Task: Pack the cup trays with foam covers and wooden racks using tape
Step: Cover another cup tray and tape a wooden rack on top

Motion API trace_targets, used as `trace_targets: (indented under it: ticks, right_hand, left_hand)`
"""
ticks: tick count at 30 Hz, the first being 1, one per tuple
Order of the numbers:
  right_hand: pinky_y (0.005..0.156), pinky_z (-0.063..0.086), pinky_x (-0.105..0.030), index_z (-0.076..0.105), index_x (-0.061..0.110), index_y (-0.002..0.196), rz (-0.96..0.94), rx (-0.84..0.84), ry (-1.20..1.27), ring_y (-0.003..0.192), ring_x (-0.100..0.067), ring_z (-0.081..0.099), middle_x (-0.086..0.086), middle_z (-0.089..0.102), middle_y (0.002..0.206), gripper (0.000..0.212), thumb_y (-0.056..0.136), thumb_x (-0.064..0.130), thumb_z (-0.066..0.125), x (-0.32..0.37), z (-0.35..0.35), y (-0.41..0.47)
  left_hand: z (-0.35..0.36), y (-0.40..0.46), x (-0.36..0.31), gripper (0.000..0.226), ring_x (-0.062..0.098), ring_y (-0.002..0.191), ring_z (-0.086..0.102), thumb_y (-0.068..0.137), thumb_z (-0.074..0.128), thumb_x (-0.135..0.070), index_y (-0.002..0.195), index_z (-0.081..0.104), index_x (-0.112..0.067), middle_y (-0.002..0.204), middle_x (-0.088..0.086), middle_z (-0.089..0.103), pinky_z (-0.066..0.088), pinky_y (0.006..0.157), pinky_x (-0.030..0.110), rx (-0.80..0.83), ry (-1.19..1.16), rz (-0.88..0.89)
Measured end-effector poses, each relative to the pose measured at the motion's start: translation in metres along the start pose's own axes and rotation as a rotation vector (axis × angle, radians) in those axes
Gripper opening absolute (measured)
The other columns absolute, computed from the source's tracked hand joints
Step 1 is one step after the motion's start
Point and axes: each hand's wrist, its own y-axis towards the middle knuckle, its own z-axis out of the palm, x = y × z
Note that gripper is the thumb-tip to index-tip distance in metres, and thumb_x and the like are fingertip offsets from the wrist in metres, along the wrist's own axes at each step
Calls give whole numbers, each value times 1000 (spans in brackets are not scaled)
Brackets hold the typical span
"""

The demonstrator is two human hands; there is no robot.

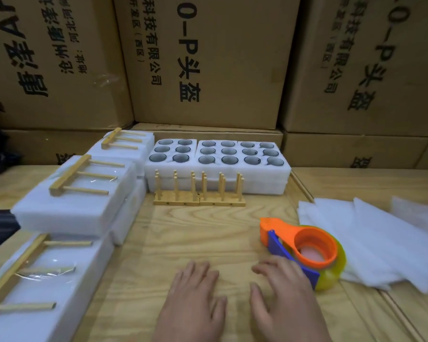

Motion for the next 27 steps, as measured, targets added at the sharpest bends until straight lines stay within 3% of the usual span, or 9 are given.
trace_targets:
  ticks: [3, 6, 9, 12, 14, 18, 20, 24, 27]
  right_hand:
    - [88, 45, -44, 70, 22, 103, 127, -17, -241, 99, -29, 60, 0, 63, 104, 39, 75, 49, 69, -12, -27, 25]
    - [107, 31, -45, 56, 33, 103, 334, 322, -566, 108, -20, 56, 10, 61, 102, 53, 74, 78, 54, -24, -43, 49]
    - [115, 23, -44, 46, 36, 82, 368, 474, -550, 86, -13, 59, 12, 59, 76, 37, 79, 73, 53, -37, -45, 62]
    - [110, 31, -41, 34, 42, 70, 335, 526, -511, 70, -12, 50, 9, 53, 67, 34, 82, 62, 58, -42, -48, 72]
    - [111, 31, -43, 41, 34, 70, 302, 506, -515, 67, -7, 48, 8, 55, 67, 34, 83, 61, 57, -45, -55, 86]
    - [73, 38, -35, 60, 24, 78, 310, 545, -343, 70, -12, 59, 5, 63, 71, 30, 85, 54, 65, -52, -76, 117]
    - [66, 40, -34, 62, 25, 79, 278, 587, -301, 72, -17, 62, 3, 65, 73, 25, 85, 48, 69, -54, -84, 128]
    - [58, 44, -31, 62, 30, 80, 208, 614, -221, 67, -13, 60, 5, 64, 72, 18, 86, 44, 72, -59, -83, 140]
    - [67, 47, -34, 59, 33, 80, 158, 632, -153, 76, -15, 59, 8, 62, 77, 18, 86, 42, 73, -69, -63, 133]
  left_hand:
    - [8, 2, -3, 67, 0, 153, -2, 80, 24, -72, 144, 32, -53, 164, -27, 9, -6, 121, 28, 3, 95, -28]
    - [8, 0, -1, 66, -2, 152, -1, 79, 23, -72, 142, 33, -55, 163, -28, 9, -6, 121, 27, -7, 125, -7]
    - [7, 0, -1, 63, -3, 152, 0, 80, 25, -72, 140, 35, -57, 162, -30, 9, -6, 120, 25, -25, 153, 2]
    - [7, 0, -2, 63, -3, 151, 1, 80, 26, -72, 140, 36, -57, 162, -30, 9, -7, 119, 24, -28, 136, -11]
    - [7, 1, -2, 63, -3, 152, 1, 80, 26, -72, 140, 36, -56, 162, -30, 10, -7, 119, 24, -21, 131, -9]
    - [7, 2, -1, 61, -3, 152, 1, 80, 29, -71, 139, 38, -56, 162, -30, 11, -11, 115, 21, -15, 126, -10]
    - [8, 2, -1, 61, -3, 151, 1, 80, 30, -71, 139, 39, -56, 161, -30, 12, -13, 114, 21, -22, 118, -14]
    - [8, 3, 0, 63, -5, 151, -5, 79, 24, -73, 140, 34, -58, 161, -32, 5, -16, 114, 20, -23, 130, -9]
    - [6, 3, -1, 65, -4, 151, -3, 78, 24, -74, 139, 36, -57, 161, -32, 7, -13, 115, 21, -27, 137, -8]
